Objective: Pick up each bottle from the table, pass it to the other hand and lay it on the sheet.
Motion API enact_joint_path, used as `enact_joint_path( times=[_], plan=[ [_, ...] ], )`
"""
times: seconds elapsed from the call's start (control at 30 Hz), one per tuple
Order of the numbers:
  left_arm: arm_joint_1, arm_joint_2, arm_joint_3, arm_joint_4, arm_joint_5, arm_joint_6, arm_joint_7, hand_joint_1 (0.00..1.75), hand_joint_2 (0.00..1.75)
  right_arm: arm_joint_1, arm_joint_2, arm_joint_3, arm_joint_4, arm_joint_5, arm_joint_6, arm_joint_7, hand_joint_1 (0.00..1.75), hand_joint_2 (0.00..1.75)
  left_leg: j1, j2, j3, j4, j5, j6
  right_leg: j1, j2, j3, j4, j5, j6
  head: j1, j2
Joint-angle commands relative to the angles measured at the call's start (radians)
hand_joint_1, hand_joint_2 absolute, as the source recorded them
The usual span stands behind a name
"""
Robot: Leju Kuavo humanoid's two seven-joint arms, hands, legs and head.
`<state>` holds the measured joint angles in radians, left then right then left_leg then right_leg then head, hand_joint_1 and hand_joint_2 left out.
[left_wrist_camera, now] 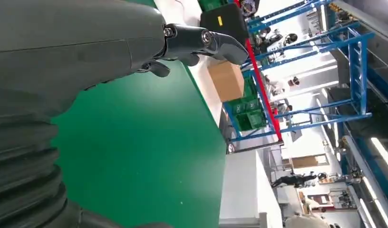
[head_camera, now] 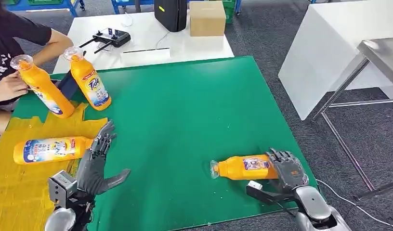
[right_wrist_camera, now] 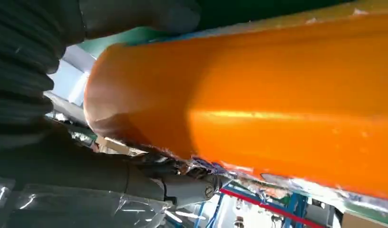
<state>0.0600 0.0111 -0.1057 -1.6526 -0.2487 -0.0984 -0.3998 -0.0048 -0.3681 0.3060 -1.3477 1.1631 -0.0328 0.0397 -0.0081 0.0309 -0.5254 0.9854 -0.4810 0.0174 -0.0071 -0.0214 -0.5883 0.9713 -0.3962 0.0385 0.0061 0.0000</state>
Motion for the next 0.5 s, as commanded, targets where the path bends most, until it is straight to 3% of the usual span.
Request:
enact_joint_path(
  times=[0.03,0.5],
  plan=[
    [-0.042,-0.013,-0.004,0.070,0.006,-0.004,0.007,0.00,1.75,-0.035,0.015,0.054,0.138,0.010,0.025,0.006,1.75,1.75,0.002,-0.003,0.003,-0.001,0.000,-0.001,0.001,0.000,0.004,-0.002,0.000,-0.001,0.000,0.000],
    [-0.045,-0.014,-0.002,0.070,0.008,-0.004,0.007,0.00,1.75,-0.046,0.024,0.059,0.142,0.024,0.019,0.011,1.75,1.75,0.001,-0.002,0.002,-0.001,0.000,-0.001,0.001,0.000,0.003,-0.002,0.000,-0.001,0.000,0.000]
  ],
)
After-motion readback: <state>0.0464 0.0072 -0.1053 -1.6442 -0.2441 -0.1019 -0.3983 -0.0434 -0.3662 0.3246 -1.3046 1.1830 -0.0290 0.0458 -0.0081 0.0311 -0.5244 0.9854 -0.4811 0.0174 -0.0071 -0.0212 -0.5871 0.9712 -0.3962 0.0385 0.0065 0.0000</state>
